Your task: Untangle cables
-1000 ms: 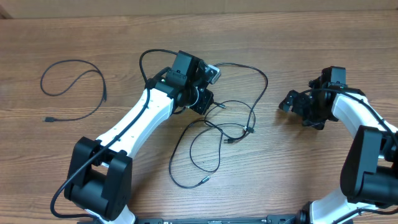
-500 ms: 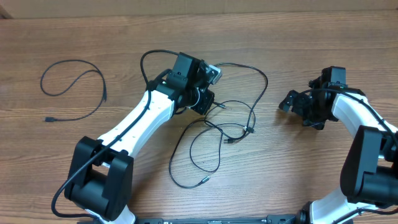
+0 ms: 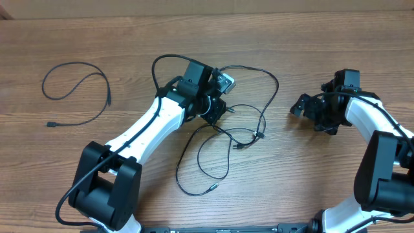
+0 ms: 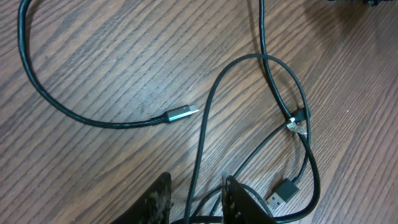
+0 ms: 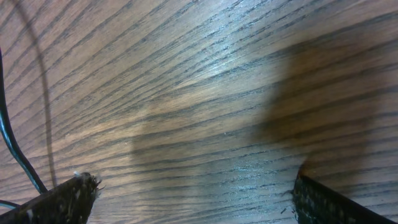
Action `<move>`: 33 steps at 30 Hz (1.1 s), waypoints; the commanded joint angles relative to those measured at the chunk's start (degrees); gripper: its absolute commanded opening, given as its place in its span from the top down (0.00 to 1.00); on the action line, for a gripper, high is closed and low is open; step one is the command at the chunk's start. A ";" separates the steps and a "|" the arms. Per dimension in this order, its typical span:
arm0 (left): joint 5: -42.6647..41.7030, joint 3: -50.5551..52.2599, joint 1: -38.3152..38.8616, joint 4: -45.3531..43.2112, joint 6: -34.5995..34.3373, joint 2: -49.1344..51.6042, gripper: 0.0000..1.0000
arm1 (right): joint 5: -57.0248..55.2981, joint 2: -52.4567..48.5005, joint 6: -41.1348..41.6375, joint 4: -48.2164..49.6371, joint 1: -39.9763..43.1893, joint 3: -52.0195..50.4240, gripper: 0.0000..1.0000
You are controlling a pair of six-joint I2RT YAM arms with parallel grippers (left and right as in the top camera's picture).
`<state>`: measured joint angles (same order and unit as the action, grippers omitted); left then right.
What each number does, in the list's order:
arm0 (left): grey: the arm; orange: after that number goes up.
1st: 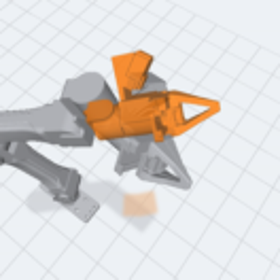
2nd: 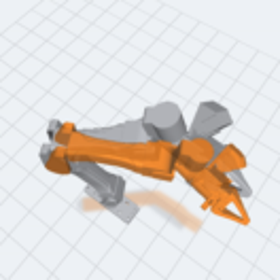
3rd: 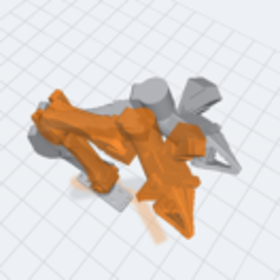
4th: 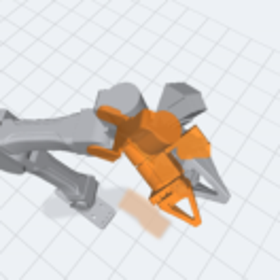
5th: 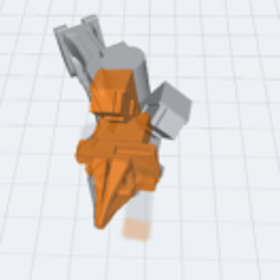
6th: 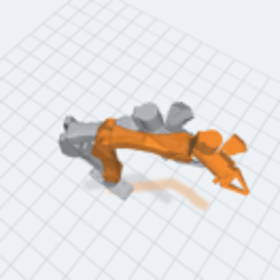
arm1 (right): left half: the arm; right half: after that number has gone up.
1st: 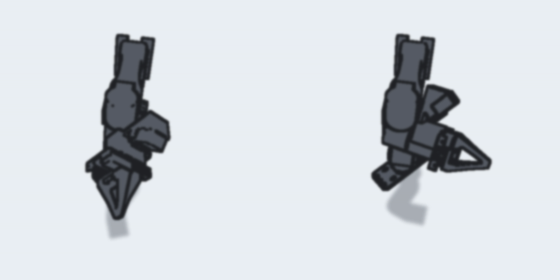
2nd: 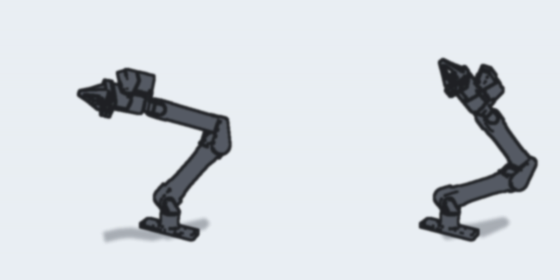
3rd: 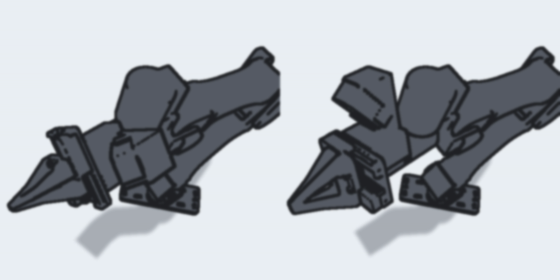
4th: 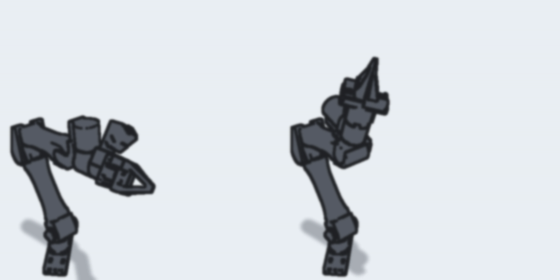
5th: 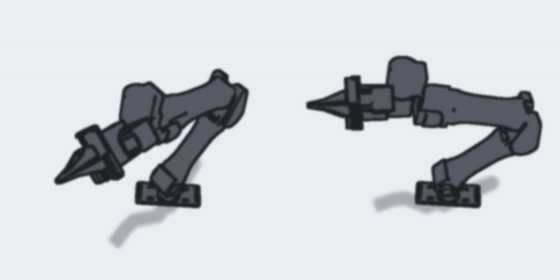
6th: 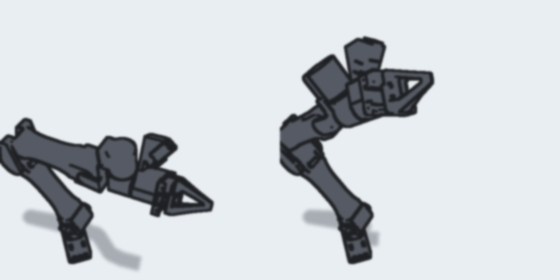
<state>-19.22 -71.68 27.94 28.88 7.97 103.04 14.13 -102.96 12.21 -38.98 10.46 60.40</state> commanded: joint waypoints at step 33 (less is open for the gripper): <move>0.15 0.39 0.61 -1.90 1.46 0.79 0.24 | -0.61 1.27 0.00 0.31 0.13 -0.35 0.00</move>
<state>-19.20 -71.64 28.16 27.33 9.23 103.04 14.13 -102.96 12.19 -38.98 10.46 60.40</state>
